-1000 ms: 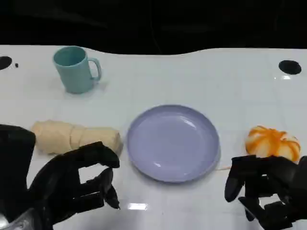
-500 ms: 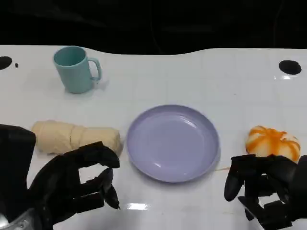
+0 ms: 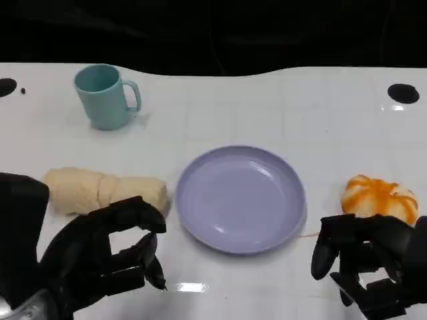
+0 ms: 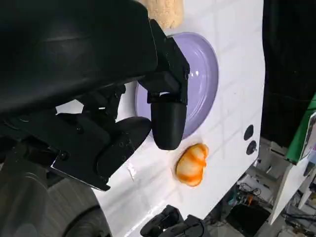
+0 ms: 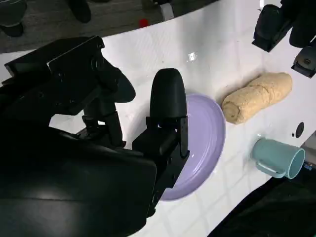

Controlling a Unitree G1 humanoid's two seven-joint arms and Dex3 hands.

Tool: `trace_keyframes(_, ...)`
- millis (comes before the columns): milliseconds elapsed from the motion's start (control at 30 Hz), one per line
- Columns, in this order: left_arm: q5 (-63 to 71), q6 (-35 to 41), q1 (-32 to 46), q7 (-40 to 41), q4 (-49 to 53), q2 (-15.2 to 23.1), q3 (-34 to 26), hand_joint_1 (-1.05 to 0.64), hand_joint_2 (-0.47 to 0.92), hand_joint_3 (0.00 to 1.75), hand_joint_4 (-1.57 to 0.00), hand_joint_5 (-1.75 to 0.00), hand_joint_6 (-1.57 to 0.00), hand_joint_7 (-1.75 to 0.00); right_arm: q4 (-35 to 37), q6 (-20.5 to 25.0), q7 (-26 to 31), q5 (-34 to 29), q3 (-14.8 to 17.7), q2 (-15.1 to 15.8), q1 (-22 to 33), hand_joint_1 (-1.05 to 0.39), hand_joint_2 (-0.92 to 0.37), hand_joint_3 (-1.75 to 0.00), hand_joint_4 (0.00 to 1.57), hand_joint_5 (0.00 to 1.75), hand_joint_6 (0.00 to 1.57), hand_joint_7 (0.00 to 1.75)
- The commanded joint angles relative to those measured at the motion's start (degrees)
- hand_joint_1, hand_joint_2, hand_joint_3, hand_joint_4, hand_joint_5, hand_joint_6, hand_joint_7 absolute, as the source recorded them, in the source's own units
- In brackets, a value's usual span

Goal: Grasp the towel on the left side of the plate with the left hand and place it into the plate.

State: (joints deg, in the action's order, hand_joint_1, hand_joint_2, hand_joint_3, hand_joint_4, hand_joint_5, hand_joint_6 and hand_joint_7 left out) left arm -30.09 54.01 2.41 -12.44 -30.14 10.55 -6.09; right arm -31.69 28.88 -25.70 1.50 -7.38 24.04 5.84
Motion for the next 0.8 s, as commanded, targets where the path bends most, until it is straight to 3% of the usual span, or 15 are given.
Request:
trace_keyframes(33, 0.2, -0.8, -0.4, -0.2, 0.4, 1.0, 0.1, -0.13, 0.63, 1.17, -0.78, -1.75, -0.64, -1.73, -0.3, -0.2, 0.2, 0.0, 0.5, 0.6, -0.2, 0.05, -0.59, -1.06, 0.70, 1.69, 0.70, 1.42)
trace_keyframes(233, 1.1, 0.2, -0.9, 4.3, -1.0, -0.4, -1.0, -0.10, 0.63, 1.09, -0.73, -1.63, -0.68, -1.39, -0.3, 0.0, 0.3, -0.5, 0.0, 0.5, -0.6, 0.04, -0.59, -1.06, 0.70, 1.68, 0.69, 1.42)
trace_keyframes(267, 1.8, -1.2, -0.6, 4.2, -1.2, 0.0, -0.6, -0.10, 0.63, 1.09, -0.73, -1.63, -0.68, -1.38, -0.4, 0.2, 0.4, -0.4, 0.0, 0.4, -0.6, 0.04, -0.59, -1.06, 0.70, 1.68, 0.69, 1.42)
trace_keyframes(400, 11.0, -13.3, 0.9, 2.0, -0.4, 4.4, 4.2, -0.12, 0.60, 0.97, -0.62, -1.27, -0.67, -0.80, -0.7, 0.3, 0.5, -0.3, -0.1, 0.3, -0.6, 0.05, -0.59, -1.07, 0.70, 1.68, 0.69, 1.42)
trace_keyframes(533, 13.1, -17.7, 1.6, 0.6, 1.0, 4.7, 5.1, -0.13, 0.62, 0.92, -0.59, -1.21, -0.69, -0.65, -0.7, 0.4, 0.5, -0.3, -0.1, 0.3, -0.6, 0.05, -0.59, -1.07, 0.70, 1.68, 0.69, 1.42)
trace_keyframes(567, 16.2, -21.2, 1.1, -0.3, 2.1, 7.1, 6.2, -0.13, 0.62, 0.91, -0.59, -1.21, -0.69, -0.64, -0.9, 0.4, 0.5, -0.3, -0.2, 0.2, -0.5, 0.05, -0.59, -1.07, 0.70, 1.68, 0.69, 1.42)
trace_keyframes(600, 18.6, -23.9, 0.8, -1.1, 3.0, 8.8, 7.0, -0.20, 0.72, 0.69, -0.55, -1.01, -0.62, -0.48, -1.0, 0.5, 0.6, -0.2, -0.3, 0.2, -0.4, 0.04, -0.59, -1.07, 0.70, 1.68, 0.69, 1.42)
trace_keyframes(667, 21.4, -27.5, 0.5, -2.3, 4.3, 10.4, 7.8, -0.23, 0.87, 0.40, -0.55, -0.85, -0.64, -0.26, -1.2, 0.6, 0.6, -0.2, -0.3, 0.1, -0.3, 0.04, -0.59, -1.07, 0.70, 1.68, 0.69, 1.42)
trace_keyframes(800, 32.2, -34.5, -1.9, -4.0, 6.2, 17.3, 11.2, -0.34, 0.92, 0.23, -0.37, -0.66, -0.48, -0.08, -1.3, 1.1, 0.8, -0.4, -0.5, 0.2, -1.0, 0.04, -0.59, -1.06, 0.71, 1.68, 0.70, 1.42)
